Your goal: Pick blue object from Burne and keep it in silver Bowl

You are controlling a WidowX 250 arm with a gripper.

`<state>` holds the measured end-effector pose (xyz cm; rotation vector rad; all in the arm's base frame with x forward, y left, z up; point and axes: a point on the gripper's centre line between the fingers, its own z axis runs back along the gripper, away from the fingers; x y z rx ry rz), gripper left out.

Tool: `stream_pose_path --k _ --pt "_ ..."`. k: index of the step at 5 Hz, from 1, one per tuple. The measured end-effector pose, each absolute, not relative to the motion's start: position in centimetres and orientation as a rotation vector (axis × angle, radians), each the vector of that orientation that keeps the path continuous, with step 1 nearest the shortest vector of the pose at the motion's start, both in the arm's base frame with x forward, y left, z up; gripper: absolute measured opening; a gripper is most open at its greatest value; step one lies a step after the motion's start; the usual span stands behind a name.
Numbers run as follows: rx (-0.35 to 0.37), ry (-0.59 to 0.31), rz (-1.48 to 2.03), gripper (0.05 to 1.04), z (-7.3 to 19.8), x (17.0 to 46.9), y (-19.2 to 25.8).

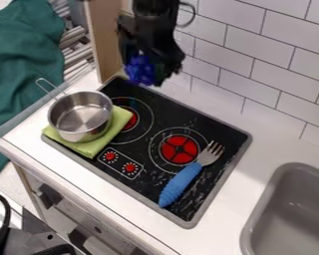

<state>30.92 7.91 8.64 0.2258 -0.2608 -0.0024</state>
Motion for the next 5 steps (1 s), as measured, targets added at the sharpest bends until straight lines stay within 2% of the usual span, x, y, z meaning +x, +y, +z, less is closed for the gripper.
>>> stream_pose_path --k 1,2,3,4,5 --pt "0.182 -0.270 0.114 0.840 8.4 29.9 12.1" --pt "0.113 -0.283 0.209 0.840 6.1 28.0 14.7" --pt "0.064 -0.269 0.244 0.840 4.1 26.7 15.6" --pt "0.055 -0.257 0.239 0.840 3.2 26.2 15.4" --pt "0.030 -0.226 0.233 0.907 1.6 26.2 15.2"
